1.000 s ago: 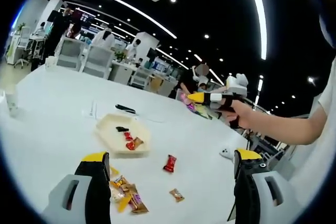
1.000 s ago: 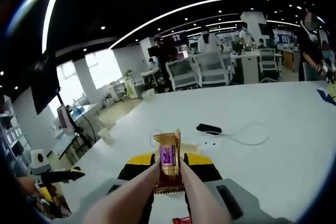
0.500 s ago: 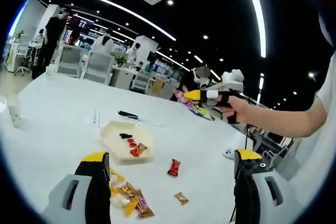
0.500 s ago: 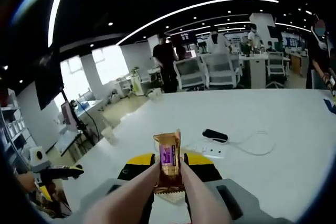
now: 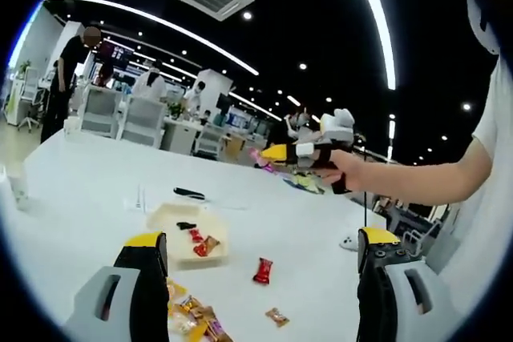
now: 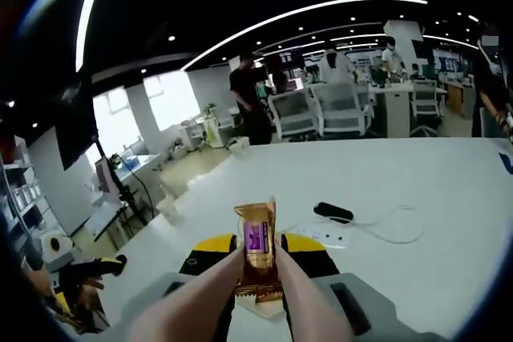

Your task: Place the target food into the container with the food tongs after gripping and lifting it, then release it inside without dropping or visibly crushing the food.

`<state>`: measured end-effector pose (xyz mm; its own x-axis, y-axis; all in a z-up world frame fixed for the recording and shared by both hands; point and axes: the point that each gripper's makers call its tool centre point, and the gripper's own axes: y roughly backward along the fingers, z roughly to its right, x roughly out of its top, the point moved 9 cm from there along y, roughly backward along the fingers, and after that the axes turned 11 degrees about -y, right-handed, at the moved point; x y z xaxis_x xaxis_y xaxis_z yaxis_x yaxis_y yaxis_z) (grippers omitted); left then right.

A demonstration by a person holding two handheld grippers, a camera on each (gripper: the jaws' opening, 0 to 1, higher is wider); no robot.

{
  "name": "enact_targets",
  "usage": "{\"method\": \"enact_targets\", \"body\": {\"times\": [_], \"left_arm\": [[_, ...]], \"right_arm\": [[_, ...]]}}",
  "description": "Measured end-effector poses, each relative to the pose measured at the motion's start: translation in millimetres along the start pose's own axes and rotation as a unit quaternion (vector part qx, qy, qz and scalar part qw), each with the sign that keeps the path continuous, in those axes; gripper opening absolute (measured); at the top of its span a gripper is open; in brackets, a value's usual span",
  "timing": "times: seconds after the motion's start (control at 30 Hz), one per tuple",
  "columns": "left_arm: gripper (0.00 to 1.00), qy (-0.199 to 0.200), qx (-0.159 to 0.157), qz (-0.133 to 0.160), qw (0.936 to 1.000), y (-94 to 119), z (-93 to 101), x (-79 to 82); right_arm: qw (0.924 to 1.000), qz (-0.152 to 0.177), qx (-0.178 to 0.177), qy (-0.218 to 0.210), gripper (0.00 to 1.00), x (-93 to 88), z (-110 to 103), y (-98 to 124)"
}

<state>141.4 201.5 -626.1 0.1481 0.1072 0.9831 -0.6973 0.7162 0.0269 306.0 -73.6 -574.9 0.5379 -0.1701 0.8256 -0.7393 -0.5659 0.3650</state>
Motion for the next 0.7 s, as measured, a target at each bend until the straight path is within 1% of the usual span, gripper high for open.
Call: {"method": "enact_targets", "body": {"times": [0.03, 0.07, 0.13, 0.17, 0.2, 0.23, 0.3, 0.33, 0.4, 0.43, 0.57, 0.6, 0.63, 0.67, 0.7], "left_arm": [[0.99, -0.008, 0.006, -0.008, 0.9999, 0.0, -0.6, -0.5], [0.99, -0.020, 0.006, -0.011, 0.9997, -0.7, -1.6, -0.3], [0.99, -0.021, 0.009, -0.014, 0.9996, -2.5, -0.9, -1.1], [0.99, -0.023, 0.009, -0.025, 0.9994, -3.0, -1.6, -2.7], [0.99, -0.021, 0.009, -0.048, 0.9986, -3.3, -3.5, -6.1], [0.99, -0.018, 0.013, -0.053, 0.9983, -4.3, -4.6, -7.0], [0.99, -0.010, 0.009, -0.045, 0.9989, -5.9, -4.8, -6.6], [0.99, -0.010, 0.011, -0.037, 0.9992, -6.2, -4.9, -5.4], [0.99, -0.019, 0.008, -0.003, 0.9998, -7.5, -5.0, 1.0], [0.99, -0.020, 0.013, 0.002, 0.9997, -7.8, -6.0, 2.5], [0.99, -0.026, 0.014, 0.014, 0.9995, -8.7, -8.4, 8.0], [0.99, -0.032, 0.009, 0.011, 0.9994, -9.3, -7.0, 10.0], [0.99, -0.041, 0.010, 0.012, 0.9990, -10.7, -3.4, 14.4], [0.99, -0.064, 0.042, 0.021, 0.9968, -11.7, -6.5, 19.5], [0.99, -0.093, 0.038, 0.024, 0.9946, -12.0, -4.3, 24.4]], "right_arm": [[1.0000, 0.000, 0.001, -0.001, 0.21, 0.7, 1.0, -2.2], [1.0000, 0.000, 0.002, -0.001, 0.21, 0.8, 1.3, -3.4], [1.0000, 0.000, 0.002, -0.001, 0.21, 1.5, 1.6, -5.3], [1.0000, 0.000, 0.003, -0.002, 0.21, 1.5, 1.6, -6.2], [1.0000, 0.000, 0.004, -0.003, 0.21, 1.9, 1.2, -7.4], [1.0000, -0.001, 0.005, -0.002, 0.21, 1.8, 0.9, -9.1], [1.0000, -0.003, 0.006, 0.000, 0.21, 1.3, 0.8, -12.1], [1.0000, -0.004, 0.007, 0.000, 0.21, 0.9, 0.8, -13.2], [0.9999, -0.005, 0.008, 0.000, 0.21, 0.3, 1.1, -16.6], [0.9999, -0.006, 0.008, 0.000, 0.21, 0.0, 1.3, -17.6], [0.9999, -0.007, 0.010, -0.007, 0.21, -0.9, 2.0, -22.5], [0.9999, -0.008, 0.011, -0.008, 0.21, -1.9, 1.6, -23.7], [0.9998, -0.008, 0.012, -0.010, 0.21, -2.7, 1.2, -24.3], [0.9998, -0.007, 0.013, -0.011, 0.21, -4.5, -0.1, -24.6], [0.9998, -0.007, 0.015, -0.012, 0.21, -5.5, -0.6, -25.1]]}}
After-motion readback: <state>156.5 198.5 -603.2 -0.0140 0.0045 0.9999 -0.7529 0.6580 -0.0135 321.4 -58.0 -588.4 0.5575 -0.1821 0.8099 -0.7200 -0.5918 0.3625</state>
